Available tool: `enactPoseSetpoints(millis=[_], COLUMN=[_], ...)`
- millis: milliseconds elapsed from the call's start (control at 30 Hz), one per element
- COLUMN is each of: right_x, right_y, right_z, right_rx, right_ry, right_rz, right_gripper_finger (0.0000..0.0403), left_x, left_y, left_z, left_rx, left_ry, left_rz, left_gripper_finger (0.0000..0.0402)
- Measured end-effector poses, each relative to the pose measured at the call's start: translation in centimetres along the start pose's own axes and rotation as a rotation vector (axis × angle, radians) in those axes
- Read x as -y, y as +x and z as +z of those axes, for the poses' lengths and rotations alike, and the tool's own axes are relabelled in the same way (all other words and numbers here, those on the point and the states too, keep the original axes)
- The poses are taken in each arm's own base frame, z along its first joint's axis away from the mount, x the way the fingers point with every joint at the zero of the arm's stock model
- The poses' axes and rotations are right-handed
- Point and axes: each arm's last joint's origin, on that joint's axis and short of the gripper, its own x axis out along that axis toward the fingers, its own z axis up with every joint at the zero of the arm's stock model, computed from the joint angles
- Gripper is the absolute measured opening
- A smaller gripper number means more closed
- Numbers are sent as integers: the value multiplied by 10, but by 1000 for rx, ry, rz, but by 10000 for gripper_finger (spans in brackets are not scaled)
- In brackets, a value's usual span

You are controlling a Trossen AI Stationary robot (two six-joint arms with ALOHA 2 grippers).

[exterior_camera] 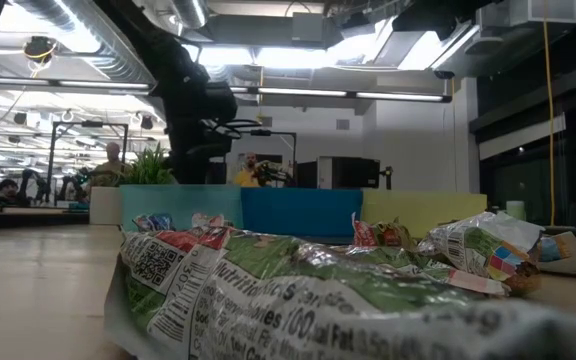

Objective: Pick and place Granola Bars by type
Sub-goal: Put the left blue granola bar into the light blue bin

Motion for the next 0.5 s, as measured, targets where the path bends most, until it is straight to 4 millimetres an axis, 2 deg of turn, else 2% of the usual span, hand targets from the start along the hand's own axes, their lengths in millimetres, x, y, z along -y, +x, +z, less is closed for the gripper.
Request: enactPoseSetpoints(millis=[500], right_x=[0], right_y=[0], right_z=[-1], right_rx=[-5], right_ry=[4], right_rz=[0], right_gripper_finger=[34], left_x=[0], left_y=[0], left_z=[3], left_rx=[36], left_ry=[2], left_rz=[2], left_gripper_finger=[22])
